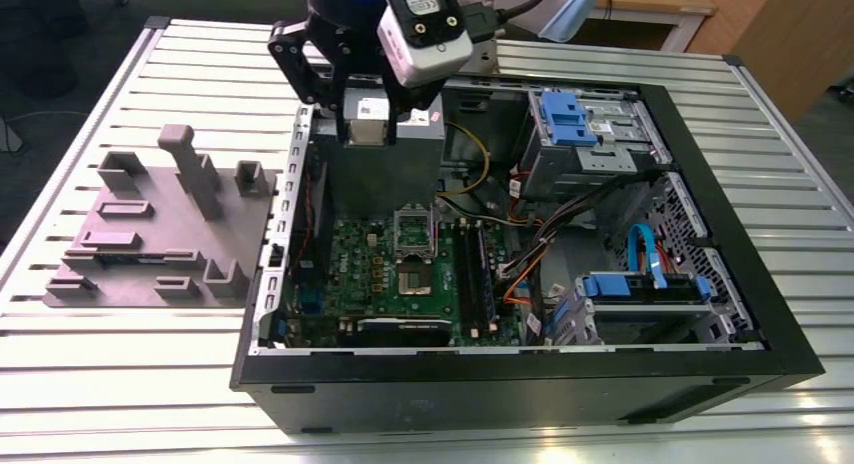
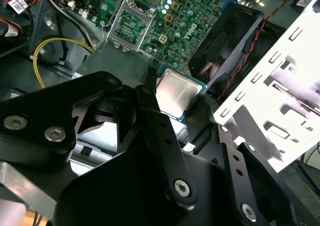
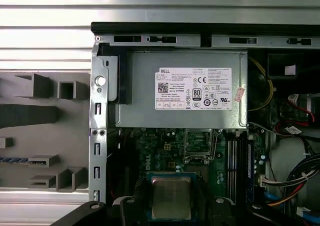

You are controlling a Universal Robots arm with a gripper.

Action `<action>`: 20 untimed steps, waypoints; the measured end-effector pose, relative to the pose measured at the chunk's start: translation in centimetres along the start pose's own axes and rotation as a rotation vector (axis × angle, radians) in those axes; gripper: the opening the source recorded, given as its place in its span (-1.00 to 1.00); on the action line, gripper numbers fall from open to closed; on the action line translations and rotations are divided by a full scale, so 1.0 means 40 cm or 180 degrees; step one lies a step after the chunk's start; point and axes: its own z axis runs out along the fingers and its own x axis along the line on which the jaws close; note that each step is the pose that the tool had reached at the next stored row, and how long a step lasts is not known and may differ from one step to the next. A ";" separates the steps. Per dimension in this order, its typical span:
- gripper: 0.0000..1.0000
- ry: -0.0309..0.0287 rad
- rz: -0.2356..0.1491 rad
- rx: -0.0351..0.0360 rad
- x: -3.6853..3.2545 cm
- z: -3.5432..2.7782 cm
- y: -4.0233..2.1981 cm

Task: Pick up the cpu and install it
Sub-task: 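Pick up the cpu and move it towards the insertion slot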

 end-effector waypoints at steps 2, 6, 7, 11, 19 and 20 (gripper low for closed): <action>-0.05 0.0000 0.0000 0.0000 -0.005 0.001 0.000; -0.05 0.0000 0.0000 0.0000 -0.009 0.004 -0.001; -0.05 0.0000 0.0000 0.0001 -0.010 0.005 -0.003; -0.05 -0.0001 0.0000 -0.0001 -0.019 0.011 -0.015; -0.05 0.0000 0.0000 0.0000 -0.079 0.014 -0.015; -0.05 0.0000 0.0000 0.0000 -0.084 0.014 -0.015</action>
